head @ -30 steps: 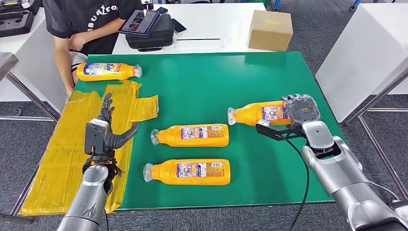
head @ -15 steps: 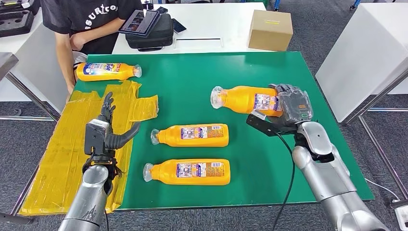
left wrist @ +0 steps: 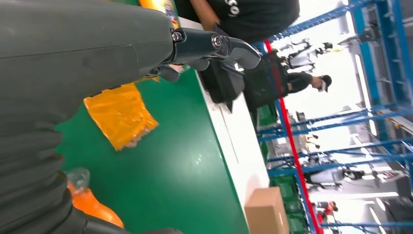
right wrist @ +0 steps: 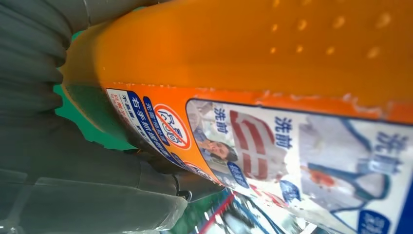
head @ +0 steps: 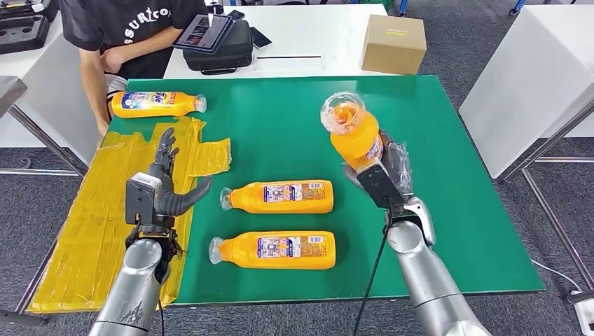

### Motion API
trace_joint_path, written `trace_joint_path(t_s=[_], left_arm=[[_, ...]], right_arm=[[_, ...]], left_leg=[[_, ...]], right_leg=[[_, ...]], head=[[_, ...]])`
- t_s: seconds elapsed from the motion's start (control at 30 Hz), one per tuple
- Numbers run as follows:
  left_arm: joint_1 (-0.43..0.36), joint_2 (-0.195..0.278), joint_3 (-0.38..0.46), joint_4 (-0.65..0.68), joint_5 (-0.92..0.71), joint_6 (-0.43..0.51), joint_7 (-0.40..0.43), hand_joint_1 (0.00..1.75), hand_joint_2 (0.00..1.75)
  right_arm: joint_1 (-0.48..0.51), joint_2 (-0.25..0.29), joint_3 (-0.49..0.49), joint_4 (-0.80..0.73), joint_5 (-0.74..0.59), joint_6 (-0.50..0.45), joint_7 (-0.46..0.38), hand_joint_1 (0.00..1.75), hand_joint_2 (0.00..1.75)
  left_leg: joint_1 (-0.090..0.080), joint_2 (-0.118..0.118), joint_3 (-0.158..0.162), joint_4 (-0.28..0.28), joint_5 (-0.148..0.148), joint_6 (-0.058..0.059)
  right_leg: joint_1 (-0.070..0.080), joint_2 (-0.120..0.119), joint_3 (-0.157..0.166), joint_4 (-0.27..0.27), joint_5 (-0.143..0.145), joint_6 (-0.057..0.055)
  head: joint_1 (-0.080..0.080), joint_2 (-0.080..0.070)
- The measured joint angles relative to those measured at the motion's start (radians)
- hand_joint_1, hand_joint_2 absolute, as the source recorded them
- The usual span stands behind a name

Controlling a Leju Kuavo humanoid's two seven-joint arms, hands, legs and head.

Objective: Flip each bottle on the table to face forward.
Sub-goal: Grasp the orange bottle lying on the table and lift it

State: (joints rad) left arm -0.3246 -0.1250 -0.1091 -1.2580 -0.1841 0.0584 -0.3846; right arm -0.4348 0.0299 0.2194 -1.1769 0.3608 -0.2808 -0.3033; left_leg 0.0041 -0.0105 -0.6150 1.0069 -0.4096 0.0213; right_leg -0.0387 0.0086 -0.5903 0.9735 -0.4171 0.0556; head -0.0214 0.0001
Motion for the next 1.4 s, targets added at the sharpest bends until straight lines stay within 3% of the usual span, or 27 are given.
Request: trace_joint_path(t_s=[0.17, 0.33, 0.8, 1.0, 1.4], left_arm=[[0.009, -0.001, -0.027, -0.029, 0.007, -0.001, 0.008, 0.0, 1.75], [0.012, -0.002, -0.039, -0.041, 0.012, -0.002, 0.009, 0.0, 1.75], [0.006, -0.026, -0.092, -0.052, 0.036, -0.053, 0.019, 0.0, 1.75], [0.003, -0.037, -0.096, -0.054, 0.036, -0.059, 0.019, 0.0, 1.75], [0.001, -0.039, -0.097, -0.054, 0.036, -0.064, 0.019, 0.0, 1.75]], right_arm=[[-0.005, 0.06, -0.013, 0.058, -0.056, 0.027, -0.038, 1.75, 1.75], [-0.009, 0.085, -0.017, 0.091, -0.073, 0.042, -0.045, 1.75, 1.75], [-0.176, 0.192, 0.012, 0.404, -0.191, 0.284, -0.123, 1.75, 1.75], [-0.219, 0.231, 0.029, 0.482, -0.194, 0.3, -0.134, 1.75, 1.75], [-0.24, 0.246, 0.04, 0.533, -0.196, 0.305, -0.147, 1.75, 1.75]], left_leg=[[0.0, 0.0, 0.0, 0.0, 0.0, 0.0], [0.0, 0.0, 0.0, 0.0, 0.0, 0.0], [0.0, 0.0, 0.0, 0.0, 0.0, 0.0], [0.0, 0.0, 0.0, 0.0, 0.0, 0.0], [0.0, 0.0, 0.0, 0.0, 0.0, 0.0]], right_leg=[[0.0, 0.0, 0.0, 0.0, 0.0, 0.0], [0.0, 0.0, 0.0, 0.0, 0.0, 0.0], [0.0, 0.0, -0.001, 0.0, 0.0, 0.0], [0.0, 0.0, -0.001, 0.0, 0.0, 0.0], [0.0, 0.0, -0.001, 0.0, 0.0, 0.0]], head=[[0.0, 0.0], [0.0, 0.0], [0.0, 0.0], [0.0, 0.0], [0.0, 0.0]])
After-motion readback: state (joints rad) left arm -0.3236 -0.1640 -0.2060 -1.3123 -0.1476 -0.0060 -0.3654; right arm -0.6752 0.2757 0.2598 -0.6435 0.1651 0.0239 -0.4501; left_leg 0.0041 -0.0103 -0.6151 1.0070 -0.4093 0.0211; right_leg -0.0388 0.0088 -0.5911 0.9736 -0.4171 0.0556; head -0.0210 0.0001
